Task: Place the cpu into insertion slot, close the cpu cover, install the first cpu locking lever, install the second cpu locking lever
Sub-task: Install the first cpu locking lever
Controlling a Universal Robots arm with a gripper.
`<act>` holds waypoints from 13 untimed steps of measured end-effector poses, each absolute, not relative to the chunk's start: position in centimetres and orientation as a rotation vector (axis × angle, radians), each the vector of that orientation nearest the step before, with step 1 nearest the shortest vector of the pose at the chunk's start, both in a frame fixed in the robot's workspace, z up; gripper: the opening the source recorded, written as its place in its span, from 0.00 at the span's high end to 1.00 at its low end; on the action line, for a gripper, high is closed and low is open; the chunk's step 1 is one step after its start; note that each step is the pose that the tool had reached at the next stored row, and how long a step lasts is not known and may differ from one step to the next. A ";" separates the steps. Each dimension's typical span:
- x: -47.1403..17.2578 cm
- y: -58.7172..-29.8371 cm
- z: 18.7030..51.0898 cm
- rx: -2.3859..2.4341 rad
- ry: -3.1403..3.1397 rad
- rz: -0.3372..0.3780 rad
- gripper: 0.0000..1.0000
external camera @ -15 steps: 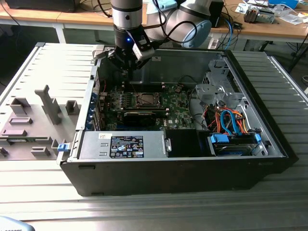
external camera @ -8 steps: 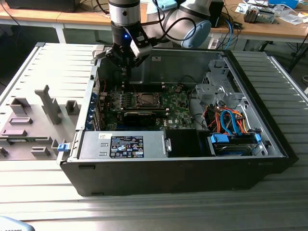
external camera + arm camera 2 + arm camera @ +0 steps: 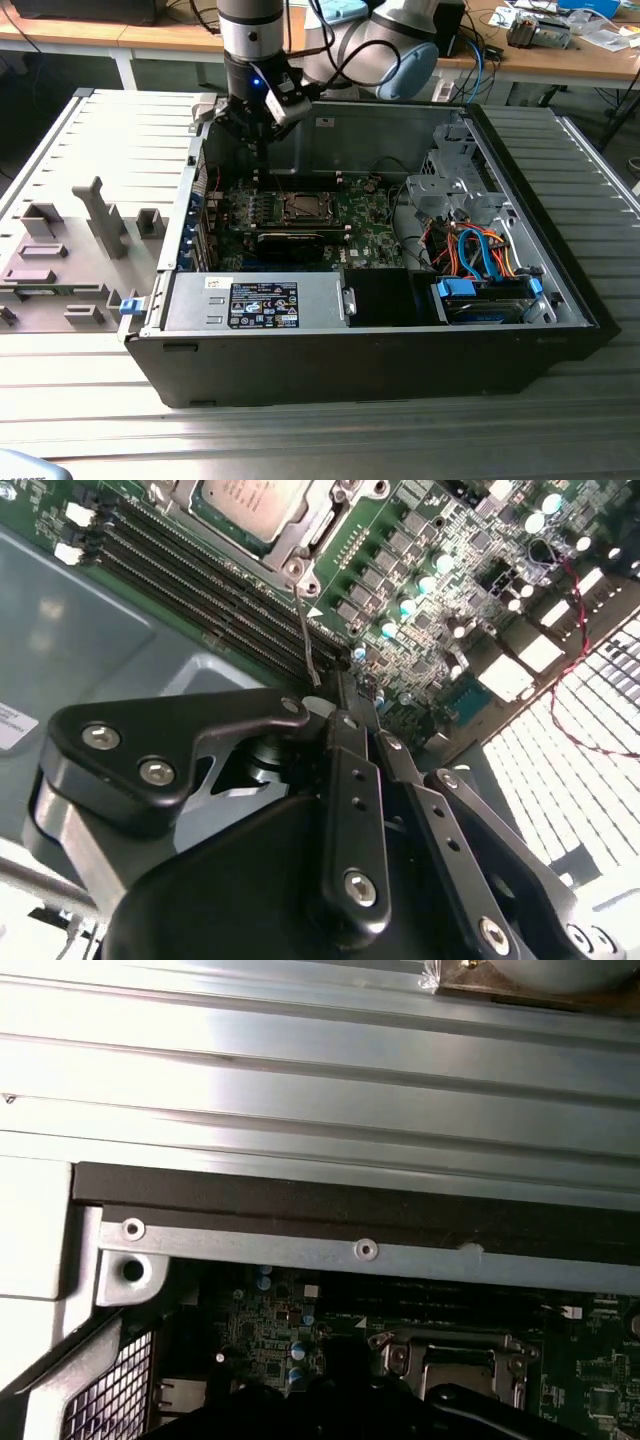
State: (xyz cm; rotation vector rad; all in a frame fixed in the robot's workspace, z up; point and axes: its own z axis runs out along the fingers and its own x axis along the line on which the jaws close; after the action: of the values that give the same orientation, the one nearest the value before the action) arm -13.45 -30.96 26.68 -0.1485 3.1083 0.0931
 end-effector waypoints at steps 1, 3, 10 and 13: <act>-13.5 -31.0 26.5 -0.149 3.108 0.090 0.89; -13.3 -31.0 26.4 -0.149 3.109 0.083 0.89; -12.4 -31.0 26.4 -0.149 3.109 0.080 0.89; -12.2 -31.0 26.4 -0.149 3.109 0.080 0.89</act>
State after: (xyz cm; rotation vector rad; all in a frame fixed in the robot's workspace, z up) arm -12.23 -30.96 26.42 -0.1488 3.1090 0.0800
